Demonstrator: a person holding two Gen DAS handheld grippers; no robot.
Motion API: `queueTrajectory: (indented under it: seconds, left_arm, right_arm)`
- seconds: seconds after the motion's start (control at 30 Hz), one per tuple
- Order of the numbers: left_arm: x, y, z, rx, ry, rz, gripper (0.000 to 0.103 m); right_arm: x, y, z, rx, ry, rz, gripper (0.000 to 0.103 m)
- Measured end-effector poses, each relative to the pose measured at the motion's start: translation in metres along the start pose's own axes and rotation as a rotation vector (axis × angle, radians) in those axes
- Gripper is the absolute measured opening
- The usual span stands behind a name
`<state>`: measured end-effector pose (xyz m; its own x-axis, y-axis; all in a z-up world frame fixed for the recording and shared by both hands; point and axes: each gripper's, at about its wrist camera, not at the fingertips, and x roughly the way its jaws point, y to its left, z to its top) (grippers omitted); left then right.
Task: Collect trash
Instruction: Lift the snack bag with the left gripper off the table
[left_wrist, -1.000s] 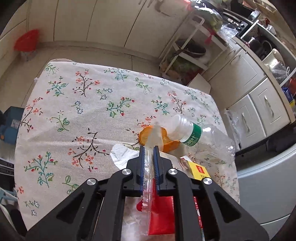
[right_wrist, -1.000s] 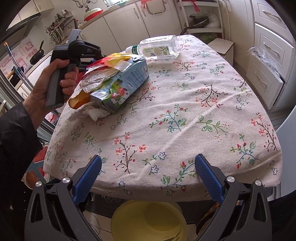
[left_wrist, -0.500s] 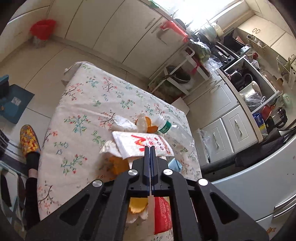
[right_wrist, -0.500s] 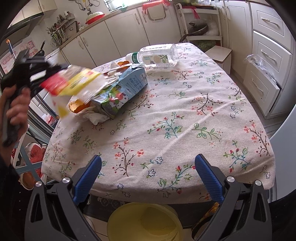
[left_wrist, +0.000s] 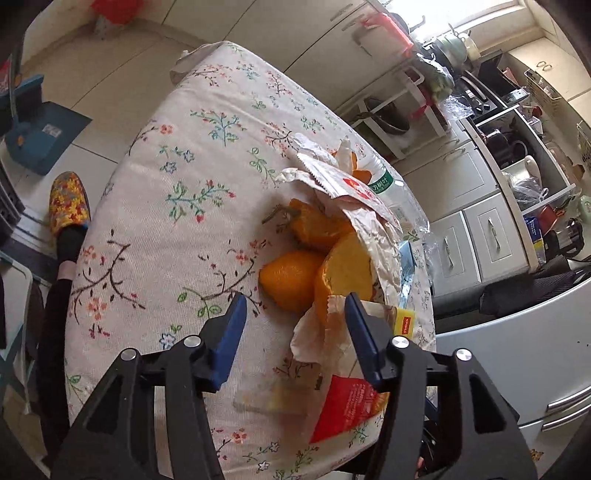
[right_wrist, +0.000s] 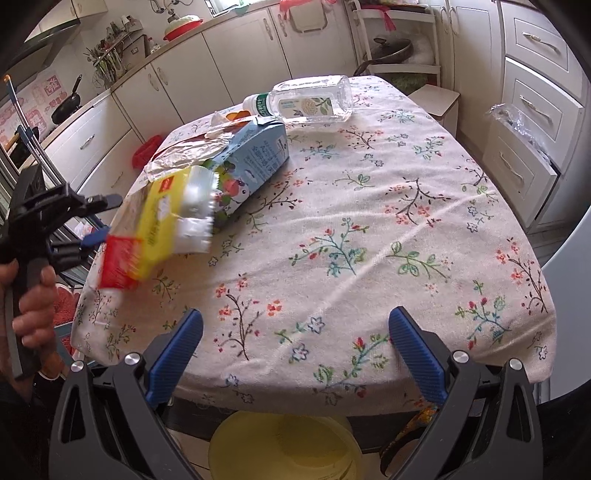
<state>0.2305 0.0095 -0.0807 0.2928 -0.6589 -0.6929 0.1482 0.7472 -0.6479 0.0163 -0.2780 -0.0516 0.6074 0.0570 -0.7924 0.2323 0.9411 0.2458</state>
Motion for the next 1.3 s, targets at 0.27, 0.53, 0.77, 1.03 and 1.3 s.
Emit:
queueTrajectory:
  seconds: [0.27,0.53,0.77,1.03,1.3]
  left_arm:
    - [0.006,-0.017,-0.032,0.062,0.012,-0.063,0.064]
    - [0.030,-0.063,-0.054,0.182,0.079,-0.098,0.048]
    - [0.026,-0.079,-0.081,0.258,0.097,-0.039,0.013]
    - [-0.012,-0.046,-0.090,0.201,0.034,-0.006,0.005]
    - [-0.063,-0.008,-0.104,0.141,-0.047,0.048,0.005]
  right_arm:
    - [0.016,0.036,0.016,-0.111,-0.023,0.010,0.097]
    - [0.033,0.060,0.008,-0.226,0.000,0.065,0.097]
    - [0.026,0.069,0.001,-0.269,-0.014,0.153,0.097]
    - [0.005,0.069,-0.007,-0.316,0.005,0.225,0.097]
    - [0.009,0.033,0.036,-0.059,-0.018,0.058,0.097]
